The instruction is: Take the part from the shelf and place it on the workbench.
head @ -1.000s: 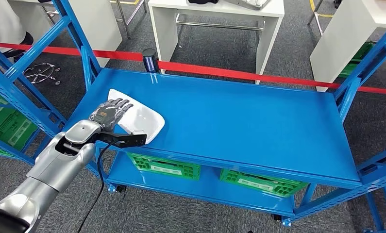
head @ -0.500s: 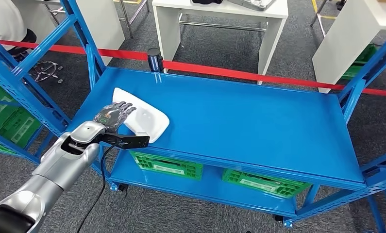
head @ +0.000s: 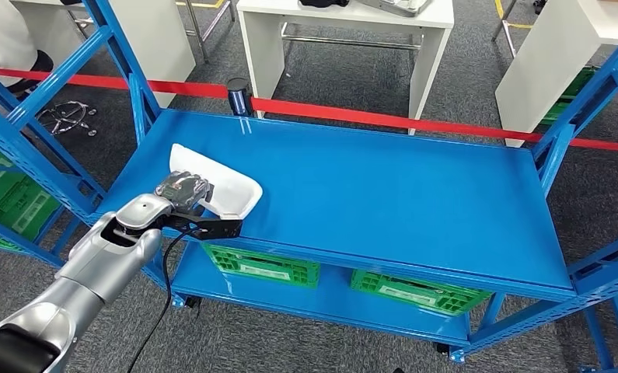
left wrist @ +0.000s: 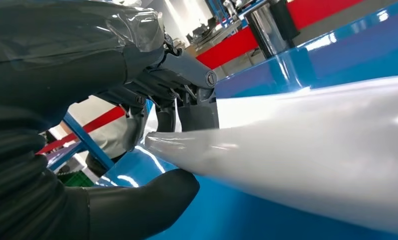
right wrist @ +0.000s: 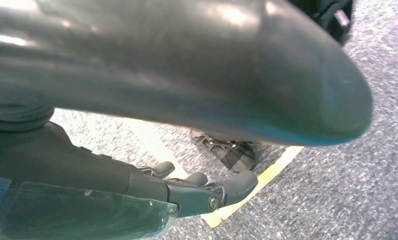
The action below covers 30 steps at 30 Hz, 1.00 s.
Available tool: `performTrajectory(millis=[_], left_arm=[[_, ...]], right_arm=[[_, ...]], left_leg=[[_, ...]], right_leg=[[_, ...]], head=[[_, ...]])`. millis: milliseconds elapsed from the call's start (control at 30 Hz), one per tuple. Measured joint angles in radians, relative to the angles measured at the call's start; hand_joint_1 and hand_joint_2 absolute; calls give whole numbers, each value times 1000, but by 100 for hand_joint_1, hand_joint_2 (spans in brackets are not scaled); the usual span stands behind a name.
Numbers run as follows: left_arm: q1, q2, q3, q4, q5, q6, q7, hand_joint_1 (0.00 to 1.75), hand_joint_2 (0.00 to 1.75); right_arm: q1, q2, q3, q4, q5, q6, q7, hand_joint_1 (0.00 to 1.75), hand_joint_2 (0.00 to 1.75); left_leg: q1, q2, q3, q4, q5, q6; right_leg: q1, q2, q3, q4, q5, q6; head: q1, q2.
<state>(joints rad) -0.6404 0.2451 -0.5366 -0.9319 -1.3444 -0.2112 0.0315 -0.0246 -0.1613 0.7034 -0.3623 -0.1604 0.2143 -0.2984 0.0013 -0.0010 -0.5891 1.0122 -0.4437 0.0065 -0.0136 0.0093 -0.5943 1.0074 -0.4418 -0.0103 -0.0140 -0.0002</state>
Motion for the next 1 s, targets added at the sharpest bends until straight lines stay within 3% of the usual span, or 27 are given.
performTrajectory(millis=[133, 167, 200, 267, 300, 333, 367, 433, 500, 633, 700, 767, 800, 833, 867, 933, 1000], left_arm=[[-4, -4, -2, -1, 0, 1, 0, 34, 175], [-5, -6, -2, -1, 0, 1, -1, 30, 175], [-5, -8, -3, -1, 0, 1, -1, 38, 175], [-3, -10, -4, 0, 0, 0, -1, 102, 175], [-1, -10, -6, 1, 0, 0, -2, 138, 175], [1, -11, -8, 2, 0, -1, -3, 164, 175], [1, -11, -9, 4, 0, -2, -4, 175, 175], [0, -11, -11, 5, 1, -4, -8, 175, 175], [-3, -9, -11, 7, 2, -5, -14, 175, 175], [-7, -6, -11, 8, 5, -2, -24, 175, 175], [-7, -5, -11, 8, 7, 3, -27, 175, 175], [-4, -5, -11, 7, 8, 13, -30, 175, 175], [0, -5, -11, 6, 9, 21, -32, 175, 175], [4, -6, -10, 3, 11, 30, -35, 175, 175], [7, -6, -8, -4, 14, 42, -38, 175, 175], [13, -7, 0, -32, 21, 66, -44, 175, 175], [20, -10, 11, -73, 25, 82, -50, 175, 175]], right_arm=[[-1, 1, 2, 1, 0, 3, 0, 0, 0], [-1, 1, 3, 1, 0, 4, -1, 0, 0], [-1, 1, 4, 2, -1, 4, -1, 0, 0], [0, 1, 6, 3, -2, 4, -1, 0, 0], [0, 1, 7, 4, -2, 4, -1, 0, 0], [0, 0, 8, 5, -2, 4, -1, 0, 0], [-1, 0, 9, 6, -2, 4, -1, 0, 0], [-4, 0, 10, 6, -2, 4, -2, 0, 0], [-7, -1, 10, 6, -2, 4, -4, 0, 0], [-12, 1, 12, 6, -2, 4, -6, 0, 0], [-14, 2, 13, 6, -2, 4, -6, 0, 0], [-14, 1, 13, 6, -3, 3, -6, 0, 0], [-13, 2, 14, 6, -4, 2, -6, 0, 0], [-13, 2, 15, 6, -6, 0, -6, 0, 0], [-13, 2, 15, 6, -9, -3, -6, 0, 0], [-13, 4, 16, 6, -14, -7, -7, 0, 0], [-14, 6, 16, 6, -19, -10, -9, 0, 0]], left_leg=[[1, 2, 12, -26, 10, 15], [3, 2, 15, -33, 16, 20], [4, 3, 15, -37, 18, 22], [2, 2, 11, -36, 20, 25], [2, 2, 10, -36, 20, 25], [2, 1, 9, -34, 20, 25], [2, 0, 9, -32, 19, 24], [0, -1, 7, -23, 14, 16], [-5, -1, 1, -14, 10, 7], [0, -1, -9, 3, -3, -10], [4, 0, -47, 85, -52, -21], [7, 0, -110, 222, -110, -28], [8, 0, -134, 269, -123, -28], [8, 0, -140, 280, -117, -27], [7, 0, -127, 249, -92, -22], [3, -1, -60, 112, -26, -6], [-5, -1, -9, 13, 3, 8]], right_leg=[[0, -1, -12, 13, -7, 15], [-1, -2, -29, 48, -25, 14], [-2, -2, -57, 105, -51, 12], [-2, -3, -122, 241, -102, 10], [-3, -3, -140, 280, -111, 14], [-4, -3, -139, 279, -104, 21], [-6, -3, -117, 235, -83, 29], [-8, -5, -43, 91, -30, 41], [-8, -5, -3, 11, -8, 32], [-8, -3, 1, 3, -4, 6], [-12, -2, 2, 2, -3, -2], [-9, -2, 2, 2, -3, -4], [-8, -2, 2, 2, -4, -5], [-6, -2, 3, 3, -4, -5], [-4, -1, 4, 3, -4, -5], [-1, -1, 6, 2, -4, -5], [1, -2, 2, 2, -3, -2]], head=[[1, 0], [2, 0], [2, 0], [2, 0], [2, 0], [2, 0], [2, 0], [2, 0], [0, 0], [-2, 0], [-4, 0], [-5, 0], [-5, 0], [-5, 0], [-5, 0], [-5, 0], [-4, 0]])
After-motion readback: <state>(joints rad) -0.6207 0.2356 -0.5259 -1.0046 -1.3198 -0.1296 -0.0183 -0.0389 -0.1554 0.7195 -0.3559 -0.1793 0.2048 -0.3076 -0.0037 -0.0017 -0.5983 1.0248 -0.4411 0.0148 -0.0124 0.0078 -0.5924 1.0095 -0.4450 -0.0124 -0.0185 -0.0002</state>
